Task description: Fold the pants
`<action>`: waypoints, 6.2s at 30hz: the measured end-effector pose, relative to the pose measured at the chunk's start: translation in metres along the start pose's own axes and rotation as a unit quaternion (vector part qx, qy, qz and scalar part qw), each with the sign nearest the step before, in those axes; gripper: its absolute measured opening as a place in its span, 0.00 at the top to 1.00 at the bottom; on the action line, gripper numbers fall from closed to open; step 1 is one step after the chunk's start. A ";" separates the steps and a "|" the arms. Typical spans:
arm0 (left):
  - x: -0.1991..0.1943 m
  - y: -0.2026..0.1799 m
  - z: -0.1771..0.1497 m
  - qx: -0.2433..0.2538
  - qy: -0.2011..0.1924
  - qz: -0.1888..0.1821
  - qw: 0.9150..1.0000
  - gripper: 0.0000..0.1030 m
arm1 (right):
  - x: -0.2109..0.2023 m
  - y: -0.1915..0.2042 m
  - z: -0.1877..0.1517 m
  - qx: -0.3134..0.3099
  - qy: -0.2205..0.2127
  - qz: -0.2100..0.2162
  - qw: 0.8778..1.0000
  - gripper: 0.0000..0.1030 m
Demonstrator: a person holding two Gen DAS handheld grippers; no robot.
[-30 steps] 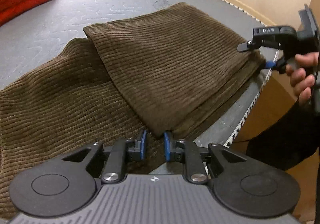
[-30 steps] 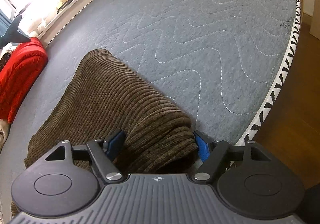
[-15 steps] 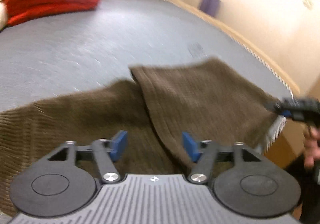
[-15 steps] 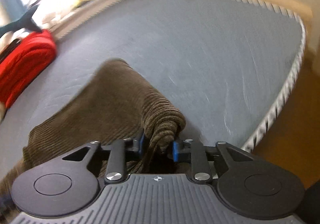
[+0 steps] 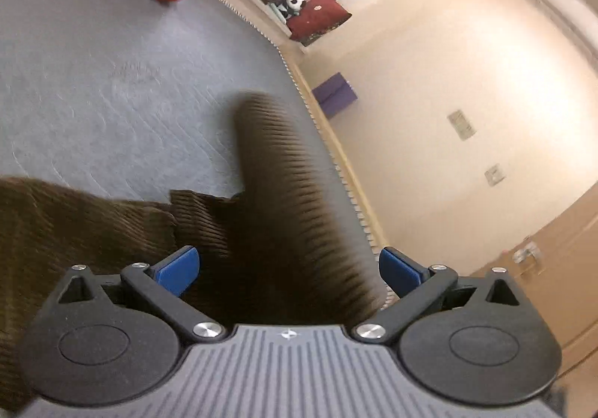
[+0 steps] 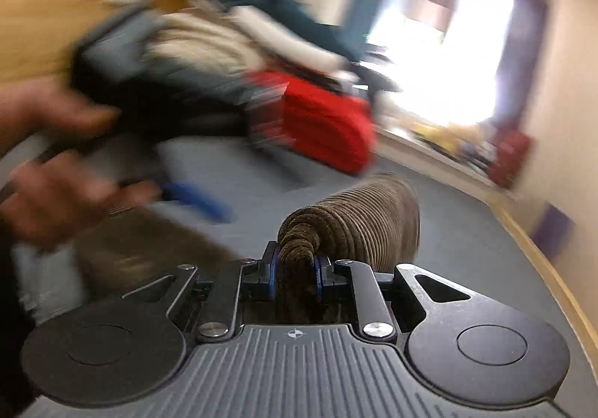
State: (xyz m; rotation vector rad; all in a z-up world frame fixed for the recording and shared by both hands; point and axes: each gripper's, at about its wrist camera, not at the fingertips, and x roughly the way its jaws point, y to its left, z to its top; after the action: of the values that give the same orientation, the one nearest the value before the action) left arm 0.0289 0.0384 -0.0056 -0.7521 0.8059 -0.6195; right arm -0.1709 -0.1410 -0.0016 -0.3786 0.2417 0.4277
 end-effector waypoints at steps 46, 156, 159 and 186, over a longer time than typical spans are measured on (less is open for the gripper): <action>-0.069 0.159 0.046 -0.166 0.056 0.268 0.947 0.15 | 0.195 -0.077 -0.066 0.414 0.311 0.159 0.840 0.21; 0.113 0.039 0.135 0.056 0.065 0.405 0.910 0.76 | 0.346 -0.194 0.007 0.287 0.220 -0.017 0.932 0.48; 0.121 0.037 0.125 0.084 0.087 0.423 0.898 0.73 | 0.354 -0.186 -0.023 0.260 0.305 -0.008 0.916 0.46; 0.030 -0.085 0.032 0.088 -0.008 0.465 0.881 0.01 | 0.136 -0.149 0.025 0.250 0.156 -0.010 0.956 0.06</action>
State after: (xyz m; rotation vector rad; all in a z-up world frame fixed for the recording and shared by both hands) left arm 0.0544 -0.0218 0.0640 -0.1366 0.9659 0.1867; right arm 0.0189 -0.2078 0.0245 0.0533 0.6378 0.2714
